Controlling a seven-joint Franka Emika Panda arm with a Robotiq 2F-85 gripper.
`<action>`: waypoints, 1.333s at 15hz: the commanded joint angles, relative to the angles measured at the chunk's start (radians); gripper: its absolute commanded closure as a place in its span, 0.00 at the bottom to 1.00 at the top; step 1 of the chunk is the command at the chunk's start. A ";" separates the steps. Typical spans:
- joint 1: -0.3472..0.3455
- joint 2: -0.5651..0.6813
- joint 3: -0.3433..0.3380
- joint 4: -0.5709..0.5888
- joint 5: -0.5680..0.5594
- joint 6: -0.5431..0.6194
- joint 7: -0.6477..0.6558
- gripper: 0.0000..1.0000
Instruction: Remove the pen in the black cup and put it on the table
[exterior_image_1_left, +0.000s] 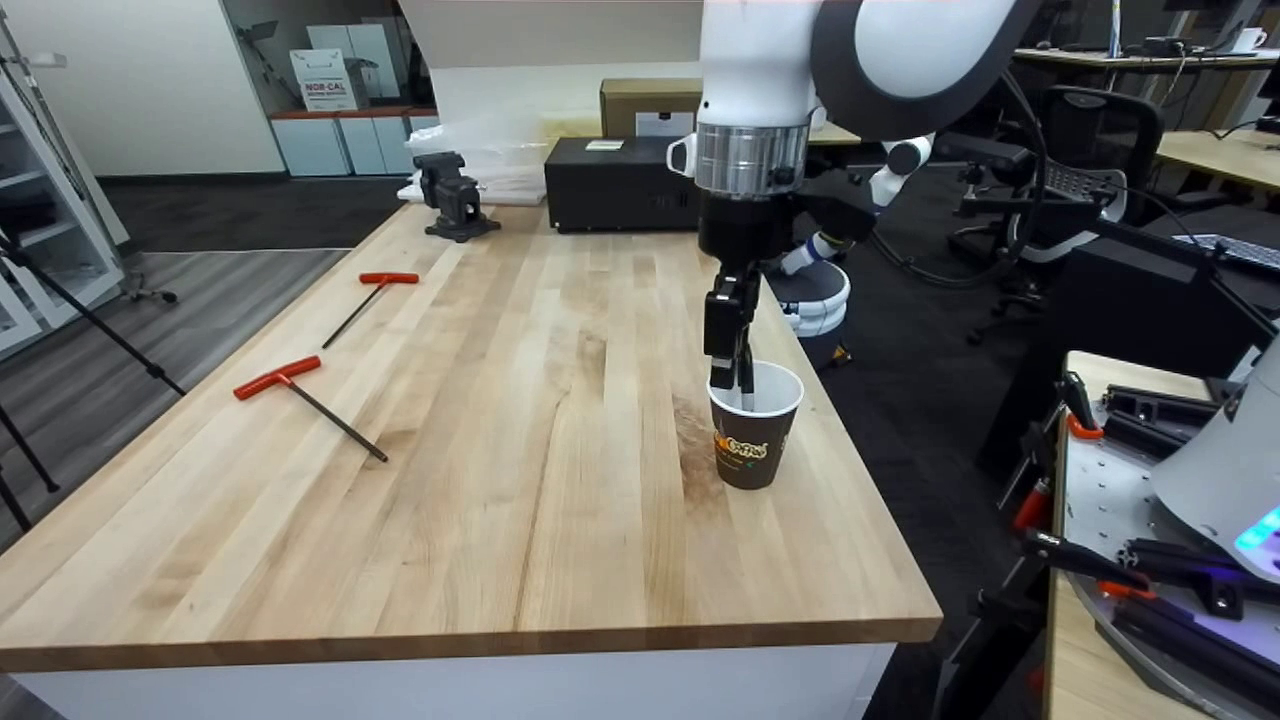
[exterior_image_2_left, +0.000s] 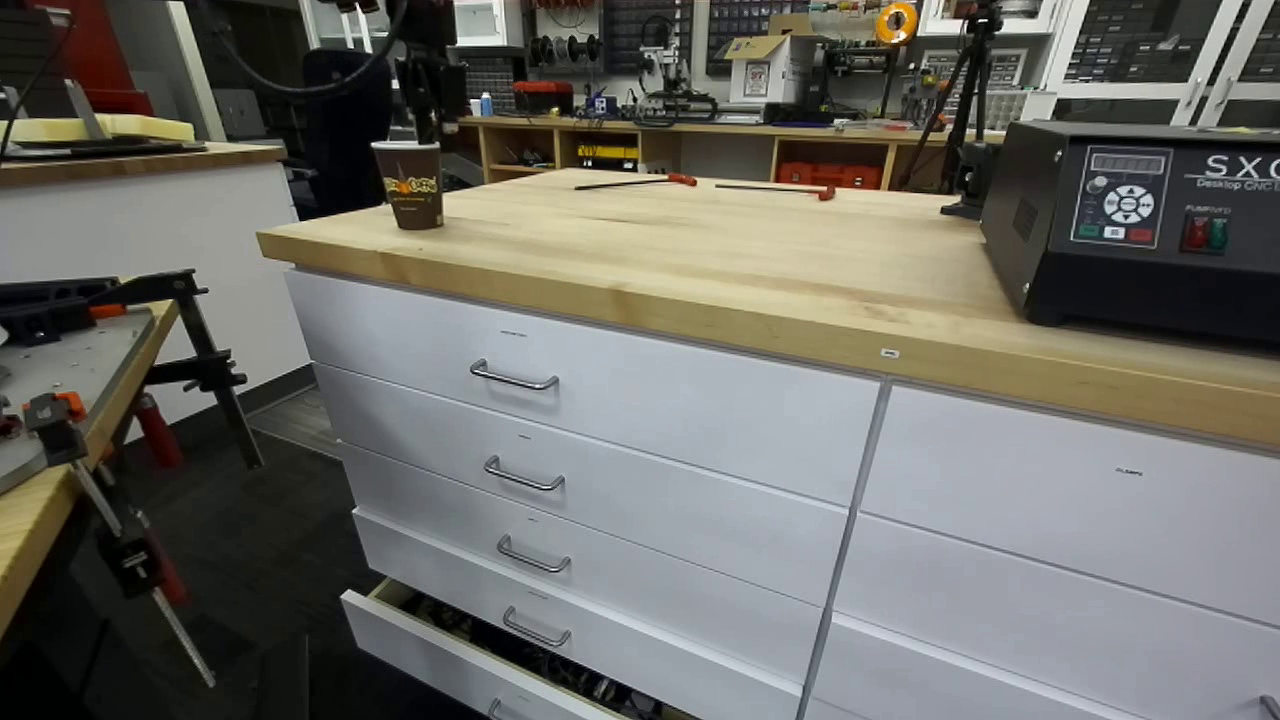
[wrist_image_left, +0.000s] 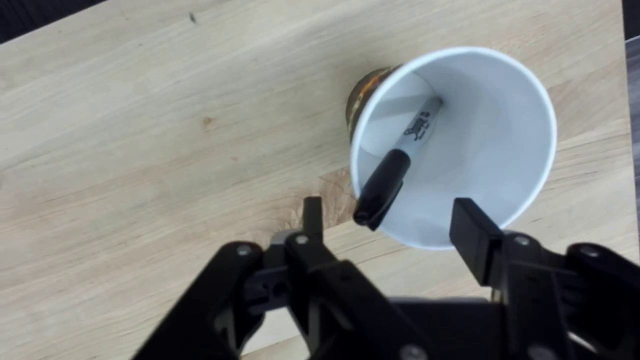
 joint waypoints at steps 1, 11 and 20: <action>-0.010 0.007 -0.008 0.030 -0.035 -0.015 -0.003 0.24; -0.008 0.002 -0.017 0.063 -0.106 -0.122 0.020 0.52; -0.005 0.001 -0.014 0.099 -0.118 -0.217 0.019 0.57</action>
